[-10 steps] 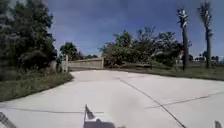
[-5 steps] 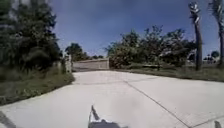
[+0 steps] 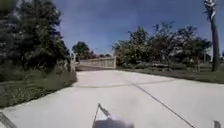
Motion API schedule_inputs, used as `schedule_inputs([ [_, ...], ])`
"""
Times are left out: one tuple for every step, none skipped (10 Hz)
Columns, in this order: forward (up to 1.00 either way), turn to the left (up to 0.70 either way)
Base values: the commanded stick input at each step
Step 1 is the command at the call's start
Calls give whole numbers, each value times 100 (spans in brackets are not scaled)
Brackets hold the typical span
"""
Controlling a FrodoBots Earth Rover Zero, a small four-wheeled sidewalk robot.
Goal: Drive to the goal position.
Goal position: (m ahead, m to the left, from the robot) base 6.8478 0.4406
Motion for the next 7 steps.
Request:
schedule_inputs([
  [85, 0],
  [85, 0],
  [85, 0],
  [85, 0],
  [85, 0],
  [85, 0],
  [85, 0],
])
